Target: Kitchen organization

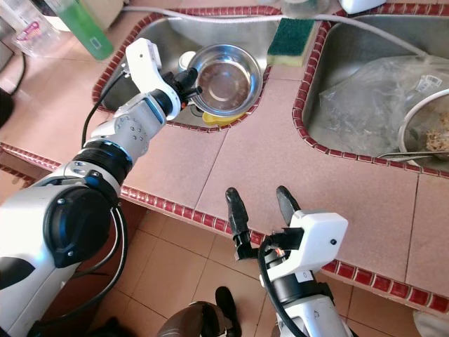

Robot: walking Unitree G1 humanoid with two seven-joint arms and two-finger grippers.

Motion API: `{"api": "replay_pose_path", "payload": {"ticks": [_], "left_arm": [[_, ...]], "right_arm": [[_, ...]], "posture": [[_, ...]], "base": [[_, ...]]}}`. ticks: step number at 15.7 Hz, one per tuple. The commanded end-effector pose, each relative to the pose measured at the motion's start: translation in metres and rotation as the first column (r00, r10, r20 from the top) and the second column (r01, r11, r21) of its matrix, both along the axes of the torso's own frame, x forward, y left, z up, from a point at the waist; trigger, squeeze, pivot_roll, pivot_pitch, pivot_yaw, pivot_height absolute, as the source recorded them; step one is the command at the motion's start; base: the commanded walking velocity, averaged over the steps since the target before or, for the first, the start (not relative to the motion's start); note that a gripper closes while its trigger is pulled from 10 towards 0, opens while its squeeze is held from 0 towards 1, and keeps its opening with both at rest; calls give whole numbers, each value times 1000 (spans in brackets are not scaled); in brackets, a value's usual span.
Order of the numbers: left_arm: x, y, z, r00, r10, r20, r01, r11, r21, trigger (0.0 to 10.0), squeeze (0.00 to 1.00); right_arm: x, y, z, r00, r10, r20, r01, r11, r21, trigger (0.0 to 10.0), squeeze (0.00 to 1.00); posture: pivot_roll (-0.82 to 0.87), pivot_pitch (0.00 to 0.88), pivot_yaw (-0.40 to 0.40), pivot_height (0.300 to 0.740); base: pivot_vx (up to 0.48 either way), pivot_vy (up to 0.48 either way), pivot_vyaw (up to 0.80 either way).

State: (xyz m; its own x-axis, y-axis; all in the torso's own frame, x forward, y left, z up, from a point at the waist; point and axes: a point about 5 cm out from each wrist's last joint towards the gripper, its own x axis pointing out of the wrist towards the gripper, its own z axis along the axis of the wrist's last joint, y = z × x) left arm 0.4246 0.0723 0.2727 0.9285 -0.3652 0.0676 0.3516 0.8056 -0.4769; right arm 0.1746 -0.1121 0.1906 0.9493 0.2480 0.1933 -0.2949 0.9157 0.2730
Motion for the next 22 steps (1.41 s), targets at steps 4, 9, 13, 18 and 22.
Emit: {"api": "replay_pose_path", "payload": {"ticks": [4,9,13,18,22], "left_arm": [[2,20,-11,998,62,-33,-61,998,15,10000,1000],[2,21,-10,998,60,-29,-60,998,0,10000,1000],[3,23,-2,999,52,13,-52,999,16,10000,1000],[3,35,17,989,22,149,-40,992,117,10000,1000],[1,57,25,963,39,267,-97,974,207,10000,0]], "right_arm": [[-4,6,3,1000,31,-5,-30,999,22,10000,0],[-3,8,1,999,45,-5,-45,999,20,10000,0],[3,7,2,998,51,20,-51,999,-5,10000,0],[31,-11,13,983,-100,154,118,987,-108,10000,0],[65,-20,20,961,-158,226,196,968,-157,10000,0]], "posture": [[-307,403,320,740],[-309,381,308,740],[-304,351,294,740],[-276,292,274,740],[-227,216,240,740]], "base": [[0,0,0],[0,0,0],[0,0,0],[0,0,0],[0,0,0]]}}
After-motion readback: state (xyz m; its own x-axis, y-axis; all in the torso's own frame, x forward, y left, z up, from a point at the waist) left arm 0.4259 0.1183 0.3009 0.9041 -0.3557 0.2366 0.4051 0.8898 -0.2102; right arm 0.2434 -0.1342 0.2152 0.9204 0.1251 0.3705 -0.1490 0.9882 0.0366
